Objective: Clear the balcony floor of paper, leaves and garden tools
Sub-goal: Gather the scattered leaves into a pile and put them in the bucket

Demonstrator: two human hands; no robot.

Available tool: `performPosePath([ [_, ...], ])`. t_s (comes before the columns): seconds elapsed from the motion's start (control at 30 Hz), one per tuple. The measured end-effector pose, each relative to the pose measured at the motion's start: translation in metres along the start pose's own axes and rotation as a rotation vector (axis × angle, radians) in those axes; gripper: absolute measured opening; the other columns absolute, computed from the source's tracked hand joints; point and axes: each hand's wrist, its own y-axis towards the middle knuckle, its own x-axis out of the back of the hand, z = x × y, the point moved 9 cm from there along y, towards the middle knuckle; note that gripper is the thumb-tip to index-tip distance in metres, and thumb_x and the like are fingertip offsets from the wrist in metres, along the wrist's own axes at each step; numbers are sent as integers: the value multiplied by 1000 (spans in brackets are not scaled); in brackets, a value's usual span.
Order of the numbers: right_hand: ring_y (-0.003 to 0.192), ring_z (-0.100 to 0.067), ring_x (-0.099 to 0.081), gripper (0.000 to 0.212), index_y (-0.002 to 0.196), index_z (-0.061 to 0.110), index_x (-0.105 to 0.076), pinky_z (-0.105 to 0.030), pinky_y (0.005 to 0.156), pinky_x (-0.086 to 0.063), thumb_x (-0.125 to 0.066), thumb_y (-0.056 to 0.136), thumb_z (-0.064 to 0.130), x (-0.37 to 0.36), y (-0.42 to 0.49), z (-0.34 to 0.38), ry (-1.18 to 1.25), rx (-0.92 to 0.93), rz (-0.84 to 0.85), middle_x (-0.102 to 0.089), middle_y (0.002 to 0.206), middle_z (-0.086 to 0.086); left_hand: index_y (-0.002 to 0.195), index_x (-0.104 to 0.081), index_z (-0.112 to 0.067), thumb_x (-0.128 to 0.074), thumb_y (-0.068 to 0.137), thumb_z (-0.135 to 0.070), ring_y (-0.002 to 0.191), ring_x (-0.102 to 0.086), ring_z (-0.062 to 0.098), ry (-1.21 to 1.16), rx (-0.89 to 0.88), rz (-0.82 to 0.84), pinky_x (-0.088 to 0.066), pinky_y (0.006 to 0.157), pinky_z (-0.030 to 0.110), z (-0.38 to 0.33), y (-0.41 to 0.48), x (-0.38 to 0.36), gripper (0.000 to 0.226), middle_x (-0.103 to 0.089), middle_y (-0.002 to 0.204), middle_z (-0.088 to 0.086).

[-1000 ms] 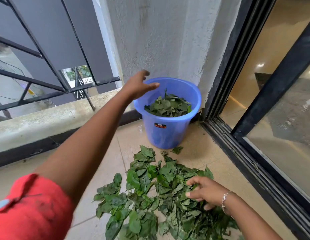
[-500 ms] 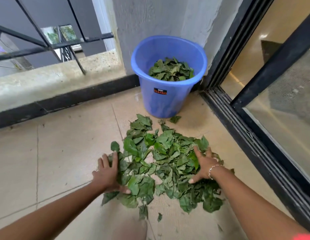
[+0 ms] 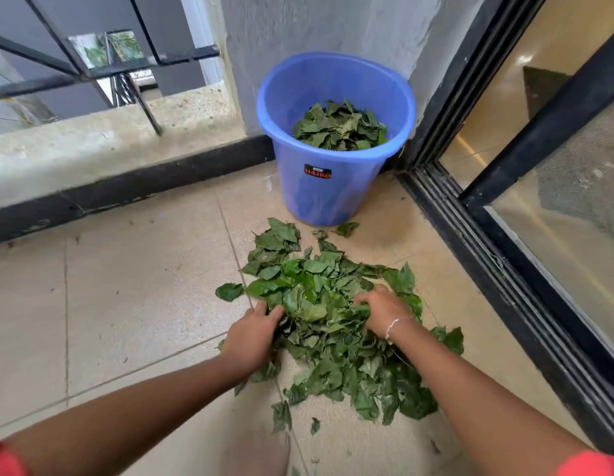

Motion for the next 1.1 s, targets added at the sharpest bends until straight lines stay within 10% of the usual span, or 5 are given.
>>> performPosePath([
  [0.4,86,-13,-54,62,135,13,-45,-28,80,-47,-59,80,-11,82,-32,0,343,13,204,-47,136,-13,124,-55,-22,-59,89,-10,102,-59,16,-297,46,-55,-46,81,21,5,2,28,37,-62,118,0],
  [0.57,67,-19,-69,39,93,7,-67,-31,64,-59,-56,74,-24,114,-51,3,721,82,288,-72,79,-10,121,-55,-23,-61,87,-12,103,-59,16,-304,84,-85,-48,85,26,14,-1,35,36,-62,117,-1],
  [0.77,58,-17,-69,44,77,7,-71,-25,49,-56,-76,38,-11,216,-76,28,783,220,165,-71,68,-9,119,-55,-25,-60,86,-11,102,-59,12,-329,111,-81,-47,85,22,22,-10,28,36,-62,115,-4],
  [0.9,50,-9,-65,16,84,2,-62,-17,41,-48,-58,75,-10,316,-65,57,600,245,-96,-69,59,-2,125,-49,-28,-59,88,-14,107,-56,10,-336,119,-67,-44,87,18,24,-14,27,41,-58,120,-5],
  [1.1,60,-25,-61,46,123,-1,-52,-40,50,-53,-54,80,-16,386,-22,114,514,178,-279,-63,93,-22,129,-46,-30,-59,88,-17,111,-54,9,-369,121,-49,-43,94,18,21,-16,25,45,-56,124,-6],
])
